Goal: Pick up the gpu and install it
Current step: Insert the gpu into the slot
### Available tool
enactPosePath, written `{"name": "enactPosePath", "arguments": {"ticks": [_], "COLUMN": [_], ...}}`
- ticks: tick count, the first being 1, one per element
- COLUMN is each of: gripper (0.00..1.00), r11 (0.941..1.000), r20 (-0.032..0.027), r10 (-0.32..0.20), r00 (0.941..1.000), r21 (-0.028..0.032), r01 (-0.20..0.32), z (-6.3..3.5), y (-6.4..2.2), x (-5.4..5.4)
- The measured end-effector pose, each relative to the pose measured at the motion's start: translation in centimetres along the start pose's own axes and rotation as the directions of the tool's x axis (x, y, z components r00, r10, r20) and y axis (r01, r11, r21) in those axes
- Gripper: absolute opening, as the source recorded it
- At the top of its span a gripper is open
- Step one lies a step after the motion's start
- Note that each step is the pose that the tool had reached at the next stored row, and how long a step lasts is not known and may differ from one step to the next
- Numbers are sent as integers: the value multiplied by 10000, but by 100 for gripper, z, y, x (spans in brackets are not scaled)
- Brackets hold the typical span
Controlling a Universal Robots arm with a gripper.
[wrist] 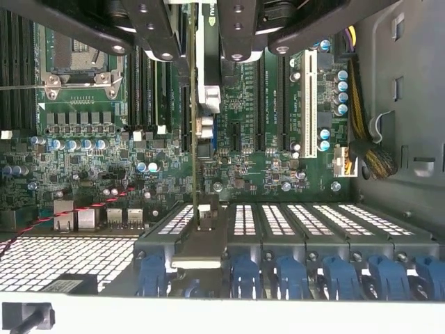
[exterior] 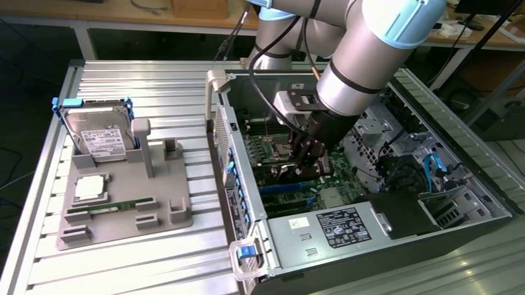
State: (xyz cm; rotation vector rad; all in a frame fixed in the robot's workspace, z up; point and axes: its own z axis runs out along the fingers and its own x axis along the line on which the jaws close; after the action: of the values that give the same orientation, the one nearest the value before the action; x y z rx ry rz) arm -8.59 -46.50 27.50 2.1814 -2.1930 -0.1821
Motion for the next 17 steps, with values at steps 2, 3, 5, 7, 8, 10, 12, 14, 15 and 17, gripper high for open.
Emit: {"name": "enactPosePath", "arguments": {"ticks": [2,3,5,7,8,10,12,14,15,17], "gripper": [27,27,27,27,27,27,27,27,27,27], "r11": [10000,10000,10000,10000,10000,10000,10000,10000,10000,10000], "r20": [-2,1,2,2,3,1,2,8,9,3], "r10": [0,-1,-1,-1,-1,-1,-1,-1,-2,1], "r00": [10000,10000,10000,10000,10000,10000,10000,10000,10000,10000], "r21": [-1,0,0,0,1,-1,0,2,2,-9], "r01": [0,1,1,1,1,1,1,1,2,-1], "z": [1,26,94,133,151,189,188,176,174,155], "y": [0,-3,-11,-7,-6,4,4,6,6,9], "x": [0,2,5,7,8,9,26,30,30,30]}}
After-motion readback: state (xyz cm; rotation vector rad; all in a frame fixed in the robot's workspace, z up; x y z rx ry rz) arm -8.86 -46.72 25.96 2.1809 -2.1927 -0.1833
